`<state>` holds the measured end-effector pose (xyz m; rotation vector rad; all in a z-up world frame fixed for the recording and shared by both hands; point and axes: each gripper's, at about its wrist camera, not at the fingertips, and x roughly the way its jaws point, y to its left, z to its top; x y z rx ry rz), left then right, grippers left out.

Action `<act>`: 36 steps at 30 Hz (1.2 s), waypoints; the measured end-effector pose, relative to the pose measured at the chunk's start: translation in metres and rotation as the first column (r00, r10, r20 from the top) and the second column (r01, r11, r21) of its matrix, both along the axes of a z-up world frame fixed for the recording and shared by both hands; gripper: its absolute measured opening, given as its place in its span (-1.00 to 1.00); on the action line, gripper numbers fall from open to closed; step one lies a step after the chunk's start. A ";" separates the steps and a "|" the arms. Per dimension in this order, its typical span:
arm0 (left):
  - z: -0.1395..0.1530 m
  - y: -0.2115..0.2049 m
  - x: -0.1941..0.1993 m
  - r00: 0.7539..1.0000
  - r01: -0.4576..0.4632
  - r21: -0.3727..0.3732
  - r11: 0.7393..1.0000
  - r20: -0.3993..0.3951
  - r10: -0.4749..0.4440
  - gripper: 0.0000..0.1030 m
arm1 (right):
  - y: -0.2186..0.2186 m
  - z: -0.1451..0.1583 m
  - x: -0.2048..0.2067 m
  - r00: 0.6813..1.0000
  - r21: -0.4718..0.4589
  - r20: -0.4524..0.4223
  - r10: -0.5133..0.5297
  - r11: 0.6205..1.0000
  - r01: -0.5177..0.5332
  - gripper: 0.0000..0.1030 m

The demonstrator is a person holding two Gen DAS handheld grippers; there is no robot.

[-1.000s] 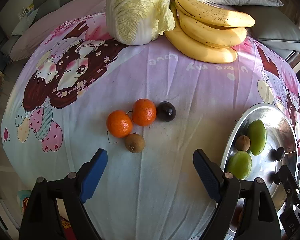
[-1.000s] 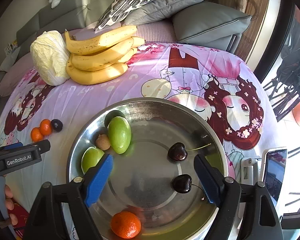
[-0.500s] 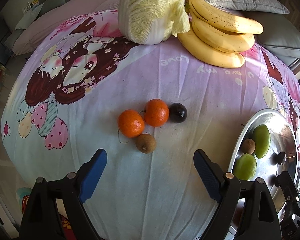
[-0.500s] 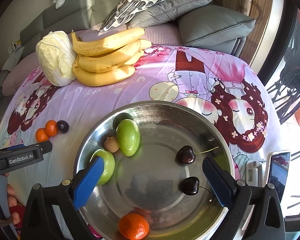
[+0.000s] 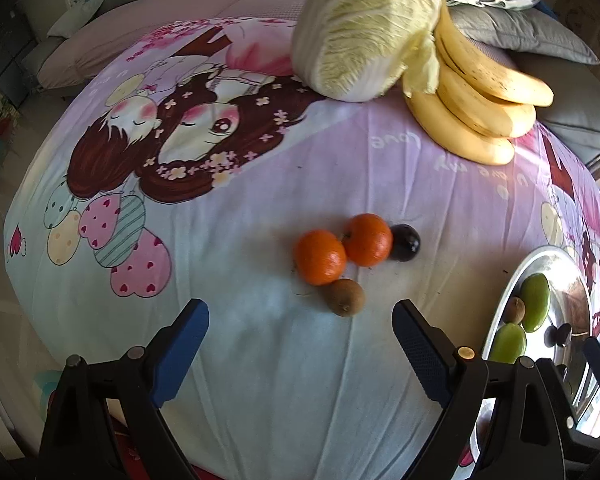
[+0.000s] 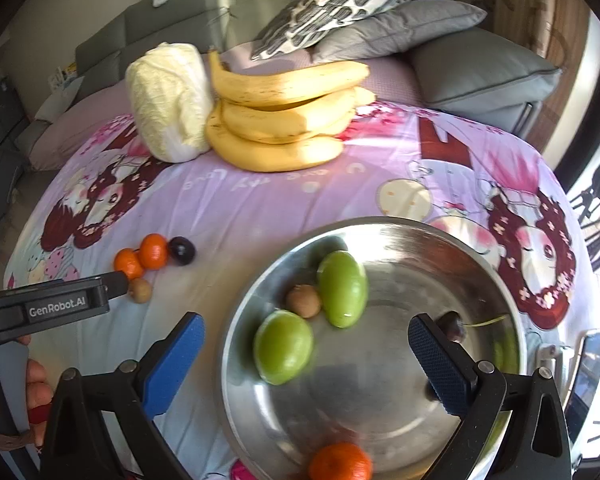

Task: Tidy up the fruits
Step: 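Move both tools back toward the remaining oranges, kiwi and cherry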

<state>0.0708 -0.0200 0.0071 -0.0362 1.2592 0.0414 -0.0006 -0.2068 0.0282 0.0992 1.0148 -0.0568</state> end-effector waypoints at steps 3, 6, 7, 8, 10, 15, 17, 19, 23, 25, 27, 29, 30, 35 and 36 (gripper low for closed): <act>0.000 0.012 0.002 1.000 -0.025 -0.007 1.000 0.002 0.025 0.81 | 0.015 0.000 0.006 0.999 0.023 0.011 0.037 0.999 -0.037 1.00; 0.000 0.025 0.003 0.998 -0.058 -0.013 0.998 0.005 0.058 0.81 | 0.026 -0.001 0.011 0.998 0.041 0.020 0.067 0.997 -0.068 1.00; 0.000 0.029 0.003 0.998 -0.068 -0.014 0.998 0.006 0.069 0.81 | 0.029 -0.002 0.012 0.997 0.041 0.021 0.073 0.996 -0.074 1.00; 0.000 0.032 0.004 0.997 -0.076 -0.018 0.997 0.008 0.076 0.81 | 0.032 -0.002 0.014 0.997 0.039 0.021 0.079 0.996 -0.080 1.00; 0.000 0.039 0.004 0.996 -0.088 -0.023 0.996 0.013 0.088 0.81 | 0.037 -0.003 0.017 0.996 0.033 0.021 0.089 0.995 -0.090 1.00; -0.003 0.050 0.008 0.994 -0.107 -0.028 0.994 0.021 0.108 0.81 | 0.046 -0.006 0.023 0.993 0.033 0.025 0.111 0.993 -0.112 1.00; -0.005 0.053 0.011 0.993 -0.113 -0.035 0.993 0.023 0.113 0.81 | 0.049 -0.007 0.026 0.993 0.030 0.027 0.118 0.993 -0.118 1.00; -0.007 0.056 0.013 0.993 -0.116 -0.041 0.992 0.024 0.117 0.81 | 0.052 -0.007 0.030 0.992 0.034 0.032 0.124 0.992 -0.125 1.00; -0.009 0.060 0.017 0.992 -0.122 -0.064 0.990 0.037 0.124 0.81 | 0.054 -0.007 0.039 0.992 0.045 0.044 0.122 0.991 -0.124 0.99; -0.010 0.062 0.020 0.991 -0.122 -0.073 0.990 0.048 0.125 0.81 | 0.054 -0.008 0.042 0.992 0.047 0.047 0.116 0.992 -0.118 0.99; -0.013 0.063 0.023 0.991 -0.124 -0.089 0.988 0.048 0.129 0.81 | 0.054 -0.009 0.044 0.993 0.056 0.047 0.112 0.992 -0.115 0.94; -0.015 0.064 0.025 0.991 -0.125 -0.108 0.986 0.043 0.130 0.81 | 0.055 -0.011 0.045 0.992 0.059 0.048 0.117 0.991 -0.119 0.85; -0.016 0.064 0.026 0.991 -0.122 -0.120 0.985 0.042 0.128 0.81 | 0.056 -0.011 0.046 0.991 0.058 0.048 0.121 0.991 -0.124 0.80; -0.020 0.062 0.029 0.993 -0.111 -0.137 0.984 0.027 0.116 0.81 | 0.067 -0.012 0.047 0.985 0.055 0.063 0.158 0.985 -0.162 0.62; -0.021 0.062 0.030 0.993 -0.110 -0.148 0.983 0.022 0.114 0.81 | 0.070 -0.012 0.047 0.984 0.052 0.063 0.167 0.984 -0.170 0.59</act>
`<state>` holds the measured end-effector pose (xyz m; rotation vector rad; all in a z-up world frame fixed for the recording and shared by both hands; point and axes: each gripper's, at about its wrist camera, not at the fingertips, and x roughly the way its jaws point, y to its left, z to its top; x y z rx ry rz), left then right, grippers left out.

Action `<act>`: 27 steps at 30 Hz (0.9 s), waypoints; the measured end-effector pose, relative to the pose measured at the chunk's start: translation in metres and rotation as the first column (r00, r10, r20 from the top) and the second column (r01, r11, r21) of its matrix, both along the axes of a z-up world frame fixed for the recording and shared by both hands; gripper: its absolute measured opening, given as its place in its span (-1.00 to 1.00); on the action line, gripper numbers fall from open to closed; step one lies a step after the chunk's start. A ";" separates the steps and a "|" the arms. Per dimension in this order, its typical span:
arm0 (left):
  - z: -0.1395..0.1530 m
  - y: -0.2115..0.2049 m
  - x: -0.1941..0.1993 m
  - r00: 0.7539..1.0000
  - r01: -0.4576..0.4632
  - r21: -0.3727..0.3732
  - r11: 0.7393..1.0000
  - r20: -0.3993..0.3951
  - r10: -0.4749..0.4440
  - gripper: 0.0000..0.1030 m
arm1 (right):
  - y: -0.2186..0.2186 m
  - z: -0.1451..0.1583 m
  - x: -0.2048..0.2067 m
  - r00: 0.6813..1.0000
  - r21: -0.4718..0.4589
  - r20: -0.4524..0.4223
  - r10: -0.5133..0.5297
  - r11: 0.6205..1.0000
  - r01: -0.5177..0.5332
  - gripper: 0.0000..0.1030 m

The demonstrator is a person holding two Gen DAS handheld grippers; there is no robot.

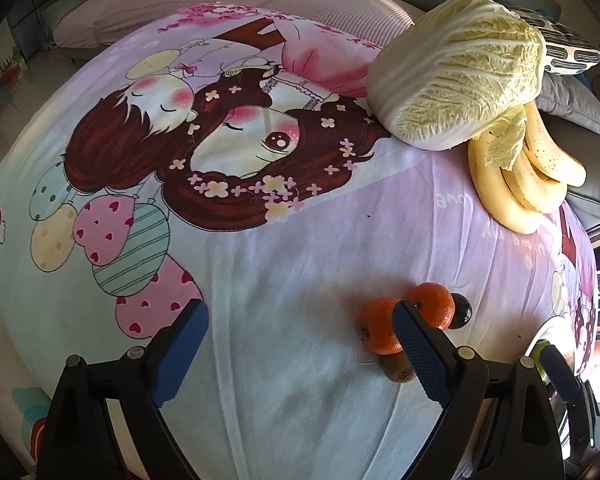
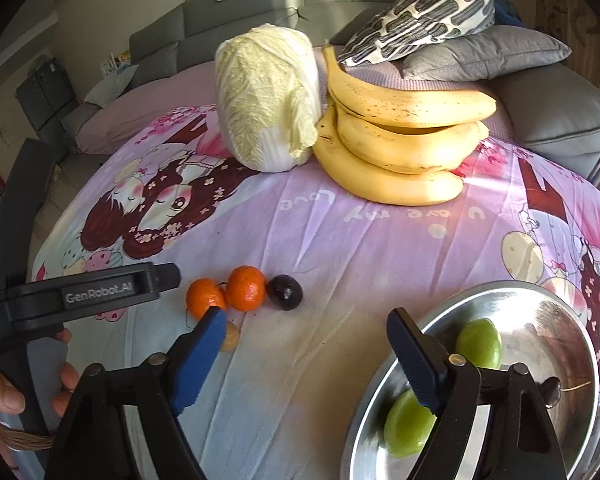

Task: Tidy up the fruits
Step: 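Move both tools back toward the remaining oranges, kiwi and cherry, then close the right tool on the brown kiwi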

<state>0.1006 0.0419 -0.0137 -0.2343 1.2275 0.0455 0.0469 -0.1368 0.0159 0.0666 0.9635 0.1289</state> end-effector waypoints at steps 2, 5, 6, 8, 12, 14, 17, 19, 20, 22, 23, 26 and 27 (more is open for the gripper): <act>-0.001 0.000 0.001 1.000 0.001 -0.023 1.000 -0.006 -0.002 0.81 | 0.006 -0.003 0.002 1.000 -0.007 -0.003 0.014 1.000 -0.014 0.54; -0.004 0.000 0.003 1.000 0.008 -0.031 0.999 -0.006 -0.008 0.81 | 0.013 -0.010 0.005 0.999 -0.009 -0.023 0.034 0.999 -0.035 0.47; -0.005 0.001 0.003 1.000 0.008 -0.033 0.999 -0.007 -0.008 0.81 | 0.015 -0.012 0.005 0.999 -0.013 -0.029 0.040 0.999 -0.040 0.46; -0.006 0.001 0.004 1.000 0.007 -0.048 0.999 -0.010 -0.007 0.81 | 0.019 -0.016 0.007 0.998 -0.021 -0.037 0.049 0.999 -0.050 0.45; -0.010 0.000 0.006 1.000 0.010 -0.088 0.996 -0.020 -0.012 0.81 | 0.021 -0.021 0.009 0.997 -0.009 -0.051 0.061 0.998 -0.062 0.21; -0.013 -0.001 0.007 1.000 0.012 -0.092 0.996 -0.028 -0.014 0.79 | 0.022 -0.023 0.008 0.996 0.008 -0.061 0.069 0.998 -0.069 0.21; -0.016 -0.002 0.008 0.999 0.014 -0.107 0.994 -0.035 -0.018 0.70 | 0.028 -0.025 0.007 0.993 0.012 -0.070 0.094 0.996 -0.093 0.19; -0.016 -0.002 0.009 0.999 0.017 -0.113 0.993 -0.038 -0.021 0.70 | 0.034 -0.027 0.007 0.991 0.016 -0.076 0.114 0.993 -0.113 0.19; -0.016 -0.002 0.009 0.999 0.018 -0.114 0.993 -0.038 -0.022 0.69 | 0.036 -0.027 0.006 0.989 0.018 -0.078 0.122 0.992 -0.121 0.16; -0.016 -0.002 0.009 0.999 0.018 -0.117 0.993 -0.038 -0.022 0.70 | 0.040 -0.029 0.006 0.987 0.020 -0.081 0.138 0.990 -0.137 0.12; -0.016 -0.002 0.009 0.999 0.016 -0.118 0.993 -0.038 -0.020 0.70 | 0.042 -0.029 0.006 0.986 0.020 -0.083 0.143 0.990 -0.142 0.11; -0.017 0.001 0.009 0.999 0.006 -0.118 0.993 -0.039 -0.011 0.70 | 0.048 -0.033 0.006 0.983 0.020 -0.092 0.162 0.987 -0.160 0.05; -0.018 0.002 0.009 0.999 0.002 -0.116 0.993 -0.042 -0.007 0.69 | 0.050 -0.034 0.007 0.981 0.018 -0.097 0.166 0.986 -0.165 0.05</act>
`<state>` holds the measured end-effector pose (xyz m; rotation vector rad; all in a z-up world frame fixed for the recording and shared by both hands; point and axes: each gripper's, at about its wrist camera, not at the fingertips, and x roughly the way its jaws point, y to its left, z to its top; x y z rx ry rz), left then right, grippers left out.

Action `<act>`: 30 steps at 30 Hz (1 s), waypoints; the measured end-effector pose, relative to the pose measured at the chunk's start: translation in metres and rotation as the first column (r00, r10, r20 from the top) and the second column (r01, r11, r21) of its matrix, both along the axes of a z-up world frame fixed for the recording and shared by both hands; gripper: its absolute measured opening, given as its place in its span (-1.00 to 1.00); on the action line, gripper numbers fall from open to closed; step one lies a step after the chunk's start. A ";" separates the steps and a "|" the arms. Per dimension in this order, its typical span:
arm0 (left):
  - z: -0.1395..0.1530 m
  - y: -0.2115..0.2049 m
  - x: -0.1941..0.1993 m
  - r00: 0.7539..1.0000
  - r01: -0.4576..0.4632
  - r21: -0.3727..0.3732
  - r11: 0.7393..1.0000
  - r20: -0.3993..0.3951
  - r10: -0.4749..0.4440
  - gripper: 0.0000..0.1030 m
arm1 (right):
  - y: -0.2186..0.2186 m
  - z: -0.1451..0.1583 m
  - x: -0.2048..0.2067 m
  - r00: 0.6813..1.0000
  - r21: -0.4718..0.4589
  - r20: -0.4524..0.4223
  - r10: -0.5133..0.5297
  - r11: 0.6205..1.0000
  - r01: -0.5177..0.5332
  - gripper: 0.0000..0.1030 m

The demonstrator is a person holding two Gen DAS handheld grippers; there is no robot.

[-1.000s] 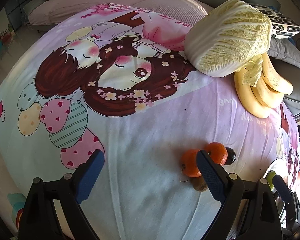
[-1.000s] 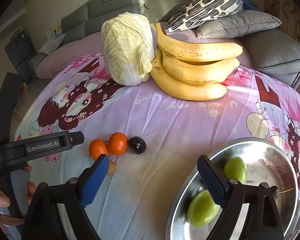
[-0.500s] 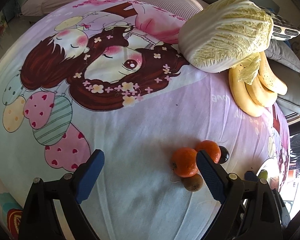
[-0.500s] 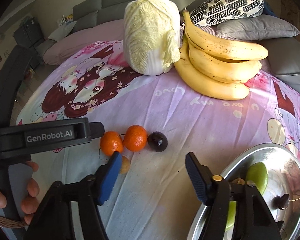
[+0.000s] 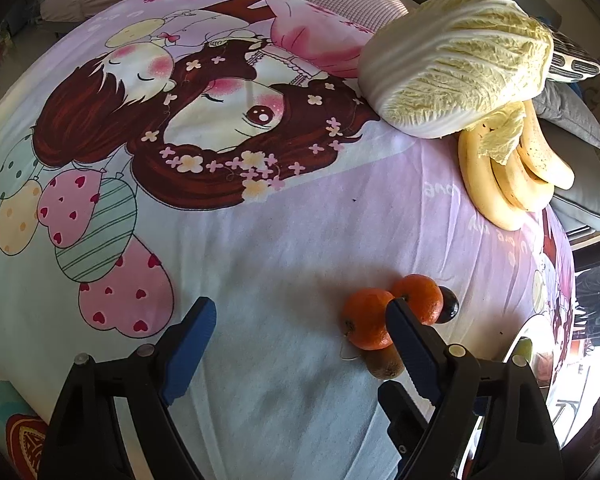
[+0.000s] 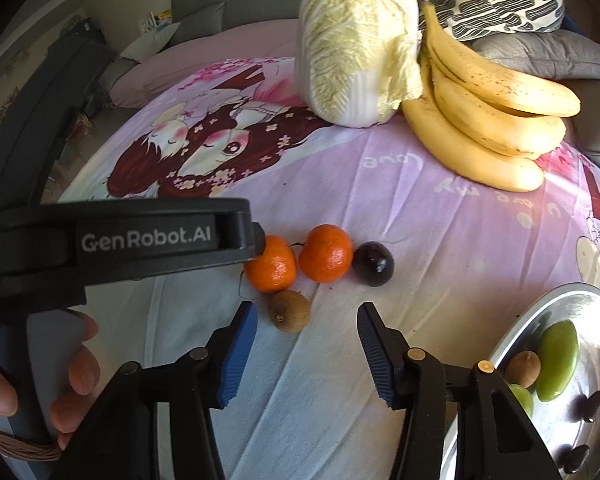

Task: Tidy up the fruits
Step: 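Close the right tool on the brown kiwi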

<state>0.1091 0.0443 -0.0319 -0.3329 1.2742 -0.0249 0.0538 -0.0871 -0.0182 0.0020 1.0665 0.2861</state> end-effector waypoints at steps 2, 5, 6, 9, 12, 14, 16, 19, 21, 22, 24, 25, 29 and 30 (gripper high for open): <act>0.001 0.003 -0.003 1.000 -0.006 -0.005 1.000 -0.003 0.006 0.70 | 0.003 -0.003 0.001 1.000 -0.004 -0.009 0.008 1.000 -0.008 0.05; -0.001 0.004 -0.002 1.000 -0.009 -0.008 1.000 -0.006 0.009 0.70 | 0.006 -0.007 0.003 1.000 -0.011 -0.018 0.012 1.000 -0.012 0.03; 0.000 0.004 -0.004 1.000 -0.011 -0.009 1.000 -0.007 0.011 0.70 | 0.006 -0.008 0.004 1.000 -0.010 -0.021 0.011 1.000 -0.011 -0.01; 0.000 0.005 -0.004 1.000 -0.017 -0.014 1.000 -0.008 0.017 0.70 | 0.007 -0.012 0.007 0.999 -0.007 -0.032 0.009 1.000 -0.010 -0.04; 0.000 0.005 -0.003 1.000 -0.015 -0.022 1.000 -0.009 0.015 0.70 | 0.008 -0.016 0.008 0.999 -0.003 -0.040 0.005 1.000 -0.005 -0.11; 0.000 0.004 -0.004 1.000 -0.012 -0.026 1.000 -0.010 0.012 0.70 | 0.009 -0.018 0.010 0.999 0.007 -0.046 0.004 1.000 -0.003 -0.14; -0.001 0.003 -0.004 1.000 -0.011 -0.032 0.999 -0.011 0.010 0.70 | 0.010 -0.019 0.010 0.999 0.009 -0.050 0.006 1.000 -0.006 -0.20; -0.001 0.003 -0.004 1.000 -0.009 -0.024 1.000 -0.008 0.009 0.70 | 0.008 -0.019 0.010 0.999 0.022 -0.046 0.000 1.000 0.001 -0.31; -0.001 0.002 -0.004 1.000 -0.006 -0.021 1.000 -0.006 0.006 0.70 | 0.006 -0.018 0.010 0.999 0.032 -0.046 -0.008 0.999 0.009 -0.42; -0.001 0.002 -0.004 1.000 -0.003 -0.020 1.000 -0.005 0.003 0.70 | 0.005 -0.018 0.010 0.999 0.034 -0.047 -0.009 0.999 0.011 -0.43; 0.000 0.001 -0.004 1.000 -0.001 -0.019 1.000 -0.004 0.001 0.70 | 0.005 -0.018 0.009 0.999 0.038 -0.047 -0.010 0.999 0.011 -0.44; 0.000 0.001 -0.004 1.000 -0.001 -0.018 1.000 -0.003 0.001 0.70 | 0.006 -0.018 0.009 0.999 0.037 -0.046 -0.008 0.999 0.010 -0.44; 0.000 0.001 -0.004 1.000 0.002 -0.017 1.000 0.000 -0.002 0.70 | 0.006 -0.016 0.009 0.999 0.035 -0.040 -0.009 0.999 0.010 -0.44; 0.000 0.000 -0.003 1.000 0.004 -0.018 1.000 0.002 -0.004 0.70 | 0.005 -0.015 0.009 0.999 0.035 -0.039 -0.011 0.999 0.012 -0.44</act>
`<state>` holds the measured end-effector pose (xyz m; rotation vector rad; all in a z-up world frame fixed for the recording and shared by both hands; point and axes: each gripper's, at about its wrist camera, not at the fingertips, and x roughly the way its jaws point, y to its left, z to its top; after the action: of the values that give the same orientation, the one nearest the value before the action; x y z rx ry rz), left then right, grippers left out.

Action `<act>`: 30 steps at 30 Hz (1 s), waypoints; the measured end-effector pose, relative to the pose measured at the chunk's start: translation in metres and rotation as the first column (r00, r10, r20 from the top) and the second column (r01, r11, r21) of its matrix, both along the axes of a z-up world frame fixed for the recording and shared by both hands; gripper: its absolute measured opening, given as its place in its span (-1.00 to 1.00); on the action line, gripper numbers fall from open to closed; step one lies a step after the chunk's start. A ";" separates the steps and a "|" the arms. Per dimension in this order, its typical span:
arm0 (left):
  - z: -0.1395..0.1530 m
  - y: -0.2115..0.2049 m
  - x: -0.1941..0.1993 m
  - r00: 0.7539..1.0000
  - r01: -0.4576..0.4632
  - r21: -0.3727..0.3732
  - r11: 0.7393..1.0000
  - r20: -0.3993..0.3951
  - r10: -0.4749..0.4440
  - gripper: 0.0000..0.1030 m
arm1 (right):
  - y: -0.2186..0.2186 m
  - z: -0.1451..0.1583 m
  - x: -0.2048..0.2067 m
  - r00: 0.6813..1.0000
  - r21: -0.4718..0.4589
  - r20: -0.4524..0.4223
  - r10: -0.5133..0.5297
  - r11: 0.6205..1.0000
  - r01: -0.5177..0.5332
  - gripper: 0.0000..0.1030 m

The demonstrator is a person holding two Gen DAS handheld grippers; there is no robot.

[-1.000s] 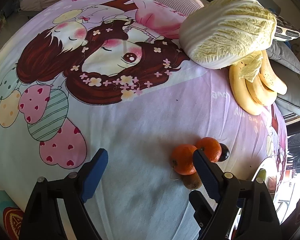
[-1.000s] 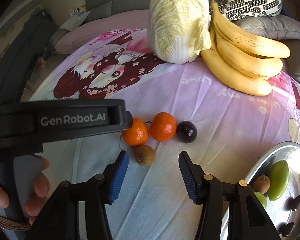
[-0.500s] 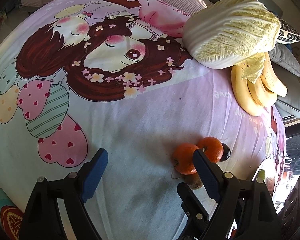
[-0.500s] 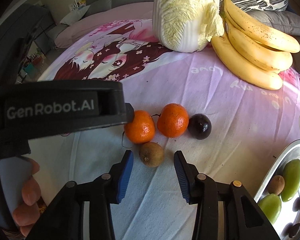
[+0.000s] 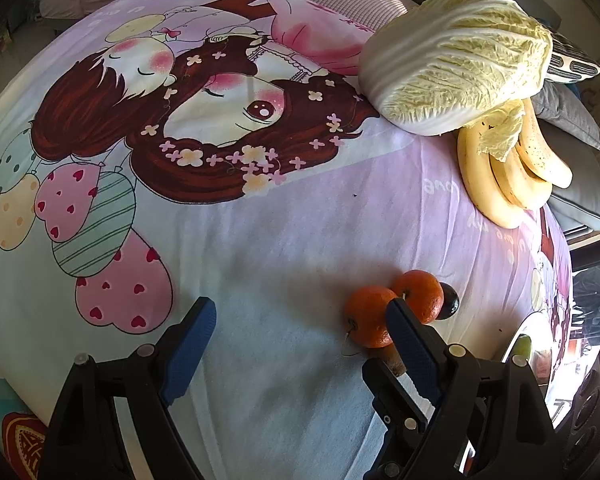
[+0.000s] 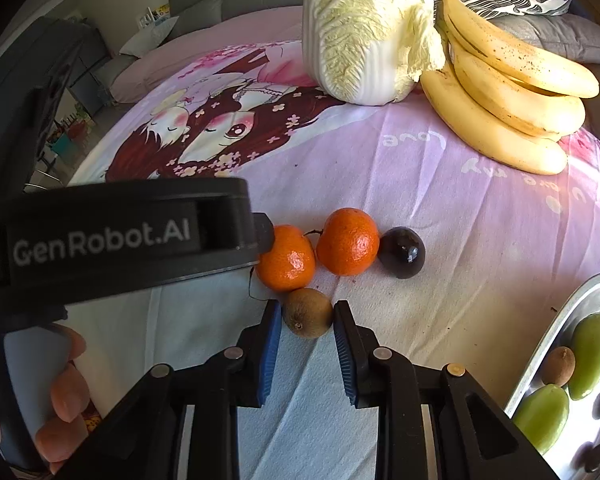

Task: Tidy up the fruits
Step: 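Close the right tool on the brown kiwi, then grasp an orange with the left tool while the right tool holds the kiwi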

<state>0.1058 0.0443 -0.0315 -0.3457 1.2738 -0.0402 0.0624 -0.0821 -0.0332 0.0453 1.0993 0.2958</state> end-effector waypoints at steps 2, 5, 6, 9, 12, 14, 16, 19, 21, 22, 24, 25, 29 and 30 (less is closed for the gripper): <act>0.000 0.000 0.000 1.000 0.004 -0.004 1.000 0.002 -0.004 0.70 | -0.003 0.001 -0.001 1.000 -0.002 0.001 -0.008 1.000 0.008 -0.44; 0.001 -0.001 0.000 1.000 0.012 -0.001 1.000 0.010 -0.012 0.70 | -0.008 0.004 -0.003 1.000 -0.007 -0.004 -0.027 1.000 0.027 -0.44; 0.002 -0.001 0.000 1.000 0.014 -0.005 1.000 0.013 -0.014 0.70 | -0.010 0.004 -0.003 0.999 -0.006 -0.006 -0.034 0.999 0.034 -0.44; 0.003 -0.004 0.000 1.000 0.025 -0.009 1.000 0.018 -0.025 0.70 | -0.017 0.006 -0.002 0.999 0.000 -0.010 -0.054 0.999 0.054 -0.44; 0.002 -0.006 0.001 0.999 0.040 -0.026 0.999 0.015 -0.039 0.69 | -0.023 0.007 -0.003 0.997 0.000 -0.010 -0.077 0.997 0.077 -0.44; 0.001 -0.008 0.001 0.999 0.048 -0.030 0.998 0.012 -0.048 0.69 | -0.028 0.008 -0.004 0.996 -0.002 -0.013 -0.093 0.996 0.093 -0.44; 0.000 -0.011 0.001 0.998 0.061 -0.033 0.998 0.010 -0.060 0.64 | -0.033 0.009 -0.006 0.994 -0.001 -0.014 -0.106 0.994 0.106 -0.44; -0.003 -0.017 0.003 0.997 0.079 -0.038 0.996 0.005 -0.079 0.60 | -0.041 0.010 -0.009 0.992 0.001 -0.016 -0.129 0.992 0.129 -0.44; -0.005 -0.020 0.004 0.996 0.089 -0.044 0.995 0.000 -0.089 0.52 | -0.045 0.011 -0.010 0.990 0.001 -0.017 -0.141 0.990 0.141 -0.44; -0.006 -0.021 0.004 0.996 0.092 -0.045 0.995 -0.002 -0.092 0.51 | -0.047 0.011 -0.011 0.989 0.000 -0.018 -0.146 0.989 0.146 -0.44; -0.006 -0.024 0.005 0.995 0.097 -0.039 0.995 0.003 -0.097 0.50 | -0.048 0.011 -0.011 0.988 -0.001 -0.021 -0.153 0.988 0.153 -0.44; -0.006 -0.025 0.005 0.995 0.099 -0.038 0.994 0.006 -0.099 0.46 | -0.049 0.010 -0.011 0.988 0.000 -0.023 -0.154 0.988 0.154 -0.44; -0.004 -0.026 0.005 0.994 0.106 -0.052 0.993 0.014 -0.106 0.25 | -0.048 0.009 -0.012 0.989 -0.003 -0.026 -0.148 0.989 0.148 -0.44; -0.003 -0.027 0.005 0.994 0.111 -0.054 0.992 0.016 -0.110 0.16 | -0.048 0.009 -0.012 0.989 -0.004 -0.027 -0.146 0.989 0.146 -0.44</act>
<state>0.1110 0.0176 -0.0346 -0.3211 1.2798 -0.1713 0.0503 -0.1299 -0.0243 0.1278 1.1170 0.1632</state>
